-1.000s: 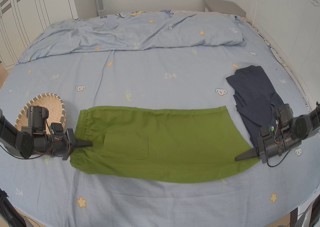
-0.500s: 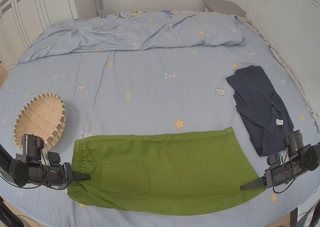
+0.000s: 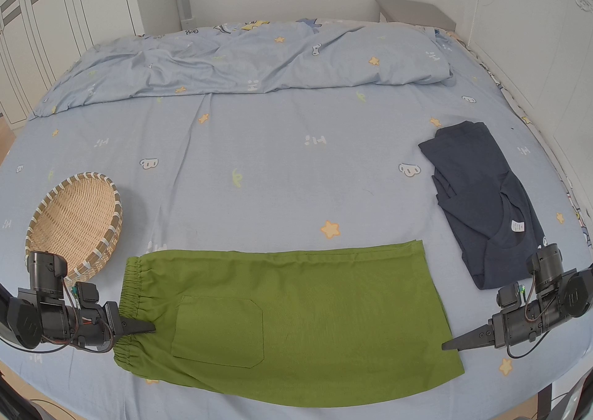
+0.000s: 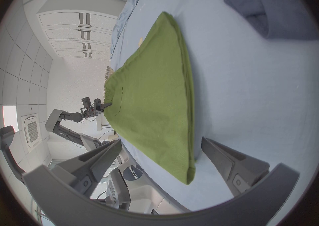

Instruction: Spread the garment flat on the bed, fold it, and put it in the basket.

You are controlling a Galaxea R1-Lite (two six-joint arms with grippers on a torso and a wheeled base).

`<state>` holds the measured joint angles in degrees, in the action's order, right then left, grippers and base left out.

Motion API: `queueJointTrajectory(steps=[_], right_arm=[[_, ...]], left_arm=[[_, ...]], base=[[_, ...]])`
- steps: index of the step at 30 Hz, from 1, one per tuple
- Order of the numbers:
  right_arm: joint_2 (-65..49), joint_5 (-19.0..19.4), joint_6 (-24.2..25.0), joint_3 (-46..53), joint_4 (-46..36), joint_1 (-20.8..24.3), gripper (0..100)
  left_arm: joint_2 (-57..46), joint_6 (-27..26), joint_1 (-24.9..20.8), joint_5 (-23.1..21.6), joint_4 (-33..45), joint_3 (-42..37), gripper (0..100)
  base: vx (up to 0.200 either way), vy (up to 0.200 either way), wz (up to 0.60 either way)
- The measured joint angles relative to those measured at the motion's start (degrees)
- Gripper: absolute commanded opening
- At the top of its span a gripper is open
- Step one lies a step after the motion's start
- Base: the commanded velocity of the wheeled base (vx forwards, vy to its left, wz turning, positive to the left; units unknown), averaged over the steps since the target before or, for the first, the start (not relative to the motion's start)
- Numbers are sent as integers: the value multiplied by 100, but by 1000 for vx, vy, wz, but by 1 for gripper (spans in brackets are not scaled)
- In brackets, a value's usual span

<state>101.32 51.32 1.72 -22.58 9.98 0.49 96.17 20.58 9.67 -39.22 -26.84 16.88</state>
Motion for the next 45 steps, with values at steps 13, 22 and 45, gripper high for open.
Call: queueJointTrajectory(steps=[13, 22, 45], right_arm=[[-1276, -794, 706, -1050, -479, 78, 100], [-1996, -1389, 961, -1837, -1025, 581, 100], [-2278, -1432, 987, -1924, -1052, 647, 100]], left_arm=[[-894, -1011, 494, 121, 2209, 723, 0], [-1417, -2058, 686, 835, 3430, 1840, 0], [-2239, -1123, -2419, 2809, 4474, 3201, 0]], base=[[0, 0, 0], [0, 0, 0], [0, 0, 0]])
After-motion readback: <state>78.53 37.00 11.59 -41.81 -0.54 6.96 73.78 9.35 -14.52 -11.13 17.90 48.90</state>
